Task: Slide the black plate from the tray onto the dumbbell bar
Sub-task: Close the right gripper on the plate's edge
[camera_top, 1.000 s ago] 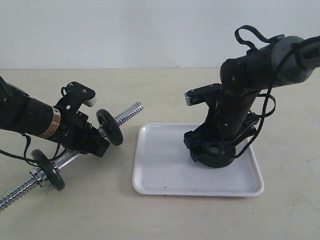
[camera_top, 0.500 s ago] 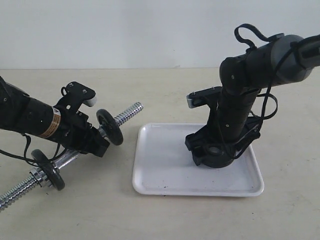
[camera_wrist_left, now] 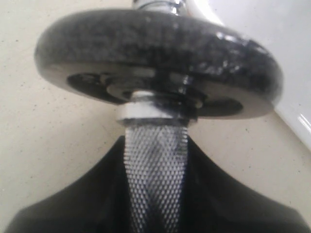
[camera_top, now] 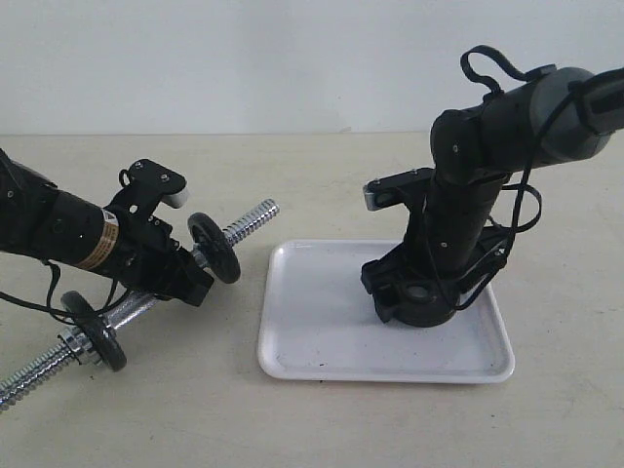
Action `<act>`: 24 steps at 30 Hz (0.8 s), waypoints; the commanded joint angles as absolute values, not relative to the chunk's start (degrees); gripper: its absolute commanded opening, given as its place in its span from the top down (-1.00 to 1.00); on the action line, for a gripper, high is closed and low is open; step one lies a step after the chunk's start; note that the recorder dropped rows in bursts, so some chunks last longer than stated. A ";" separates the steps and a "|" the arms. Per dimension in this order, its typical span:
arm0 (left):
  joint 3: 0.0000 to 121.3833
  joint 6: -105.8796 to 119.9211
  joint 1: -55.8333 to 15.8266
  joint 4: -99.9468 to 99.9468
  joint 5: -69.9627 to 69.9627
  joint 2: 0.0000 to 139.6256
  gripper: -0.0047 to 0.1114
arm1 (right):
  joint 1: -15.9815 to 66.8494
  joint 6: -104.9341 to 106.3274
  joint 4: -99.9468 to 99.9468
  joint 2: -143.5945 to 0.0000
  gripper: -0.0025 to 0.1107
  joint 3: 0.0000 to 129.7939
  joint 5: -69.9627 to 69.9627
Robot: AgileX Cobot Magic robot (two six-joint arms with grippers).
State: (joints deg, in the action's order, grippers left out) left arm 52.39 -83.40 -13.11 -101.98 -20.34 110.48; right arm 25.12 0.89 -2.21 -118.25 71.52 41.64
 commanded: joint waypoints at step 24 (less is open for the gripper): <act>53.21 -83.94 -13.22 -99.95 -22.69 107.68 0.84 | 25.11 18.81 -18.85 -120.38 0.96 69.33 39.18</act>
State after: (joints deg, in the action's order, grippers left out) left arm 52.39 -83.40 -13.11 -101.98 -20.34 110.48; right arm 24.97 14.41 -8.77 -117.89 71.42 38.39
